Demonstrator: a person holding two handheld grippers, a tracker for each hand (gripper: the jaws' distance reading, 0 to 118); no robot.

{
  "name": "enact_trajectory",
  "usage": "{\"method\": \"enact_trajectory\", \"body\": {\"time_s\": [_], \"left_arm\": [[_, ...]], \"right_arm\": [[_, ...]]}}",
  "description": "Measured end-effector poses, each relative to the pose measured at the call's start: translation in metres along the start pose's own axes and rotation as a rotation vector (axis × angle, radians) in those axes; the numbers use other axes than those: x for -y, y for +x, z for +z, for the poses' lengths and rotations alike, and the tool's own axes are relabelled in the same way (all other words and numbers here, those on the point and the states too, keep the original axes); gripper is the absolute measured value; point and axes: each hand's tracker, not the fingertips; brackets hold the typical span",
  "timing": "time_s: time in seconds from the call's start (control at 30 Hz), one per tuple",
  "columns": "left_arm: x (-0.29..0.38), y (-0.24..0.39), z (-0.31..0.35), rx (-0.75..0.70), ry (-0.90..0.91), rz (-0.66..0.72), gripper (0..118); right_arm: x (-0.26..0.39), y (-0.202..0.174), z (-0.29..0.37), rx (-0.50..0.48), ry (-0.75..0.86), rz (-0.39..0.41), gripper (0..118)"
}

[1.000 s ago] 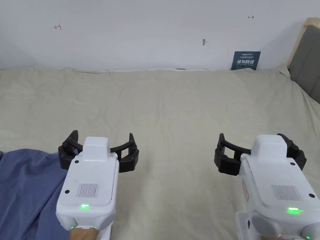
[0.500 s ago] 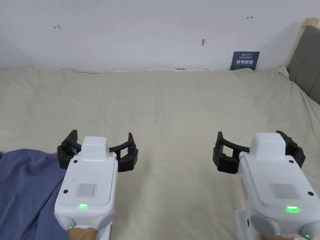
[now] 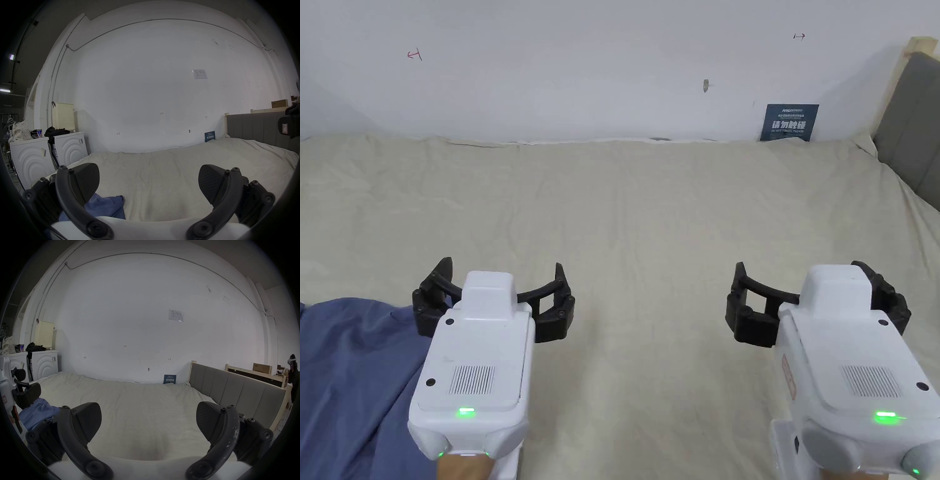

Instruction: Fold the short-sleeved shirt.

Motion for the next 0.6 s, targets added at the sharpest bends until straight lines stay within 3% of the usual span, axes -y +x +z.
{"method": "enact_trajectory", "body": {"time_s": [0.23, 0.33, 0.4, 0.43, 0.47, 0.6], "left_arm": [[-0.0008, -0.0006, -0.0007, 0.002, -0.001, 0.005, 117], [-0.0013, -0.0011, -0.0015, 0.014, -0.010, 0.011, 103], [-0.0016, -0.0022, -0.0013, 0.043, -0.017, 0.031, 60], [-0.0016, -0.0023, -0.0014, 0.055, -0.022, 0.041, 25], [-0.0022, -0.0021, -0.0018, 0.062, -0.030, 0.048, 2], [-0.0034, -0.0026, -0.0032, 0.081, -0.032, 0.086, 1]], "right_arm": [[-0.0032, -0.0034, 0.0027, 0.001, -0.003, 0.000, 118], [-0.0053, -0.0058, 0.0040, 0.002, -0.006, 0.003, 109], [-0.0061, -0.0061, 0.0054, 0.002, -0.010, 0.007, 67], [-0.0060, -0.0051, 0.0050, -0.002, -0.012, 0.009, 40], [-0.0065, -0.0050, 0.0043, -0.006, -0.016, 0.016, 6], [-0.0090, -0.0051, 0.0052, -0.011, -0.021, 0.019, 2]]}}
